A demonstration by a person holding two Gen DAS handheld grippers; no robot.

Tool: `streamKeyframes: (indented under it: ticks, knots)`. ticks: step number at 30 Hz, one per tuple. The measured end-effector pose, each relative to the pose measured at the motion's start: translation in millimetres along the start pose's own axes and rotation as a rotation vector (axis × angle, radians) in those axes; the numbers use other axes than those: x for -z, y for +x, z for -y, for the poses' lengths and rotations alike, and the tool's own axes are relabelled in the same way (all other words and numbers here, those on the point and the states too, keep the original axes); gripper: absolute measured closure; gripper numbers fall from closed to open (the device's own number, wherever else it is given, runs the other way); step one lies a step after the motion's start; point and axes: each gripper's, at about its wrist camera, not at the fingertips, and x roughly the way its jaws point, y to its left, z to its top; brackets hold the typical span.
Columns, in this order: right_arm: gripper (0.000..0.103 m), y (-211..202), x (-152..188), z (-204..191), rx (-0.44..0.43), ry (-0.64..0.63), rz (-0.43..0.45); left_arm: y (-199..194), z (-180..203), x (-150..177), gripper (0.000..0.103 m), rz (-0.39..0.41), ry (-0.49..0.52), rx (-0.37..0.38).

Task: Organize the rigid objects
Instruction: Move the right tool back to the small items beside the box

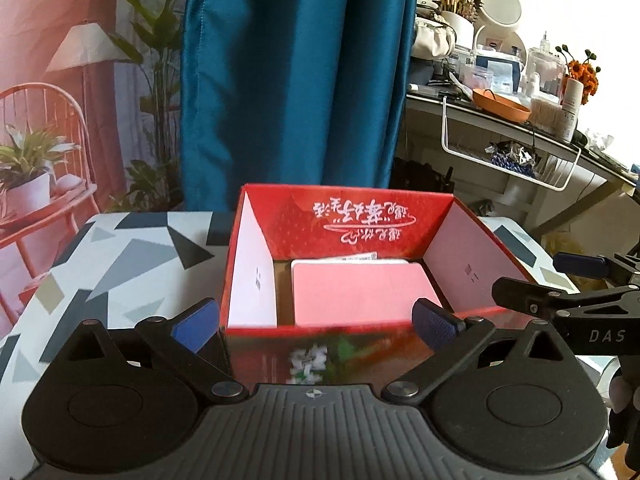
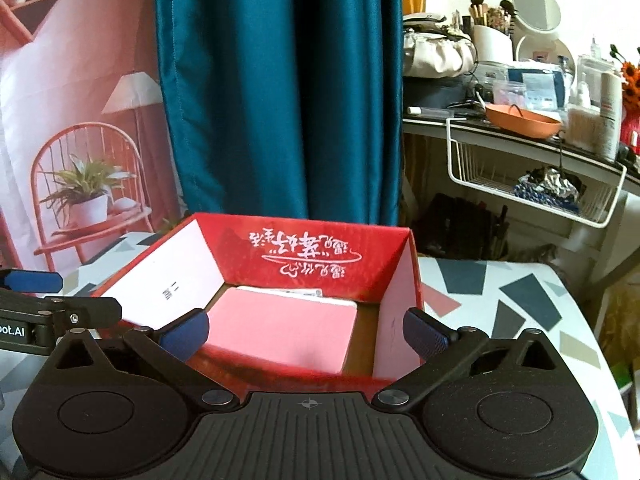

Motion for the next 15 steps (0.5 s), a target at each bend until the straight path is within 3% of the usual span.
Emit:
streamKeyframes:
  ticks: [6,15]
  knots:
    - [0.0,-22,19,-1,-0.004,0.021,-0.009,-14,-2,22,0.0,-0.026,-0.024,-0.018]
    - [0.0,-40,75,3,0.013,0.034,-0.069,-15,-21,66,0.0,-0.095,-0.079,-0.021]
